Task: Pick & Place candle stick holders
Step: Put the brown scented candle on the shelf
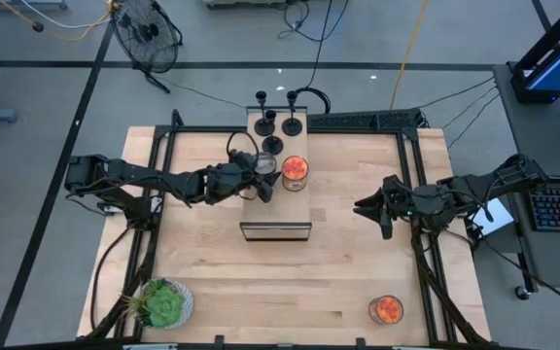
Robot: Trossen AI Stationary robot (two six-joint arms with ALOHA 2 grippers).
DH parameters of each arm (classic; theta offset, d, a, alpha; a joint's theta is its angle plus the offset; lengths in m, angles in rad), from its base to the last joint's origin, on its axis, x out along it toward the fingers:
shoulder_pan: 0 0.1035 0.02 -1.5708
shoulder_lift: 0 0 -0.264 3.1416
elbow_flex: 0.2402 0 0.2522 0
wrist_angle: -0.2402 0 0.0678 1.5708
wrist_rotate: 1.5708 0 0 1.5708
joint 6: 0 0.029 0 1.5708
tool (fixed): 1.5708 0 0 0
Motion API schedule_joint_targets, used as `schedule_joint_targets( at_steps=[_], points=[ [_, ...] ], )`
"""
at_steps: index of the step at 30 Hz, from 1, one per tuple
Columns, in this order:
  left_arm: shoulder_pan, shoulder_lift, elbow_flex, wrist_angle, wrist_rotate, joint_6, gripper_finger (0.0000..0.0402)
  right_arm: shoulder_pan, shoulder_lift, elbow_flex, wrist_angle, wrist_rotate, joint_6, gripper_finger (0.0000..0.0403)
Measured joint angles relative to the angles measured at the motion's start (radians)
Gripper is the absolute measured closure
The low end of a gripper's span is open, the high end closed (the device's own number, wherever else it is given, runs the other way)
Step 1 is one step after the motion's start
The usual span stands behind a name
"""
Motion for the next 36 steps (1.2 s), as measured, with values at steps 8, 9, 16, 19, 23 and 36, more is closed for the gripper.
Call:
schedule_joint_targets(
  at_steps=[8, 9, 16, 19, 23, 36],
  points=[
    [0.0, 0.0, 0.0, -0.002, 0.005, 0.026, 0.0037, 0.0, 0.0, 0.0, 0.0, 0.0, 0.0, 0.0303],
    [0.0, 0.0, 0.0, -0.003, 0.008, 0.026, 0.0037, 0.0, 0.0, 0.0, 0.0, 0.0, 0.0, 0.0303],
    [0.0, 0.0, 0.001, -0.004, 0.023, -0.013, 0.0036, 0.0, 0.0, 0.0, 0.0, 0.0, 0.0, 0.0303],
    [0.0, 0.0, 0.001, -0.004, 0.023, -0.013, 0.0036, 0.0, 0.0, 0.0, 0.001, 0.0, 0.0, 0.0303],
    [0.0, 0.0, 0.001, -0.006, 0.024, 0.008, 0.0036, 0.0, 0.0, 0.0, 0.004, 0.0, 0.0, 0.0303],
    [0.0, -0.019, 0.0, -0.029, 0.023, 0.028, 0.0015, 0.0, 0.0, 0.0, 0.004, 0.0, 0.0, 0.0303]
  ],
)
